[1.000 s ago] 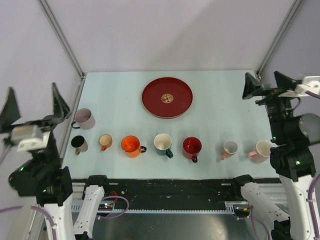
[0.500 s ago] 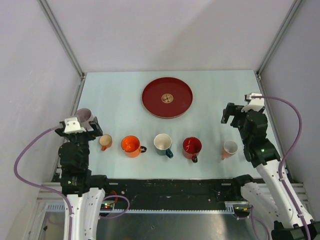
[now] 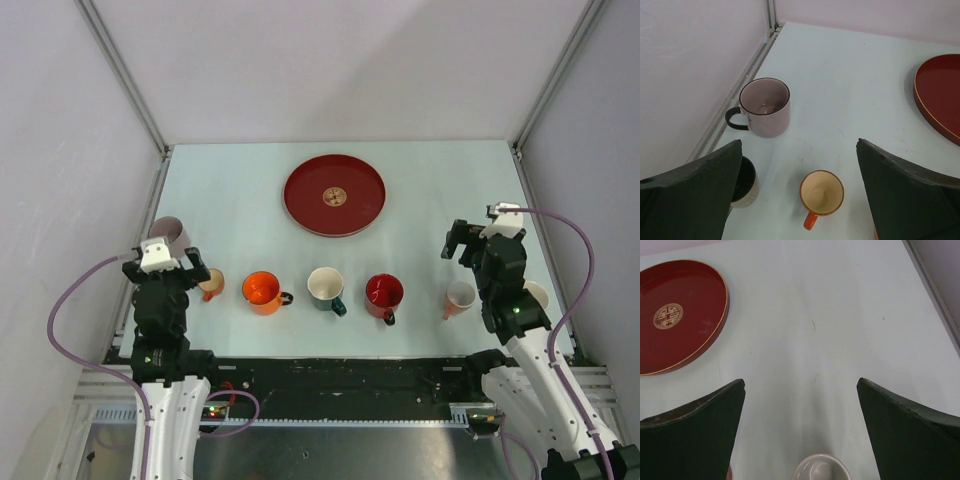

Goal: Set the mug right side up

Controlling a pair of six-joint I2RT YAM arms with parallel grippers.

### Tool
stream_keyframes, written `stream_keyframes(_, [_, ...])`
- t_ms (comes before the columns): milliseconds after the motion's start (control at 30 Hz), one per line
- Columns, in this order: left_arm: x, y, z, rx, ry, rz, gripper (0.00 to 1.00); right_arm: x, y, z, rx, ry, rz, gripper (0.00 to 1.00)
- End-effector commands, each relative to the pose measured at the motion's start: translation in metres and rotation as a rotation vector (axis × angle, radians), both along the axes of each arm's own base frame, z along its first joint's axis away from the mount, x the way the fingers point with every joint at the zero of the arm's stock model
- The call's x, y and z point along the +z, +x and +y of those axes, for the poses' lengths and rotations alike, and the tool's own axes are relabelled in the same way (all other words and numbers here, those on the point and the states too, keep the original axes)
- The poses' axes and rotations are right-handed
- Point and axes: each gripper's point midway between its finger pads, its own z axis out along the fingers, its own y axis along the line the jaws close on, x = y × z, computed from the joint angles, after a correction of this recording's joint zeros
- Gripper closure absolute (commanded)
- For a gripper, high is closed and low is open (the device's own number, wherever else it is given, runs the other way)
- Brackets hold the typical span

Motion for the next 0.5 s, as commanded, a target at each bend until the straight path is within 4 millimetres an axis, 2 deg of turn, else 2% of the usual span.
stream_keyframes(0, [0.0091,0.0008,0.0018,0.015,-0.015,-0.035,0.00,0.0183,0.0047,-0.0019,-0.023,0.031,-0.079,0.01])
stream_keyframes(467, [0.0097,0.0014,0.0000,0.003,-0.012,-0.035,0.00,0.0183,0.0040,-0.0042,-0.033,0.027,-0.084,0.01])
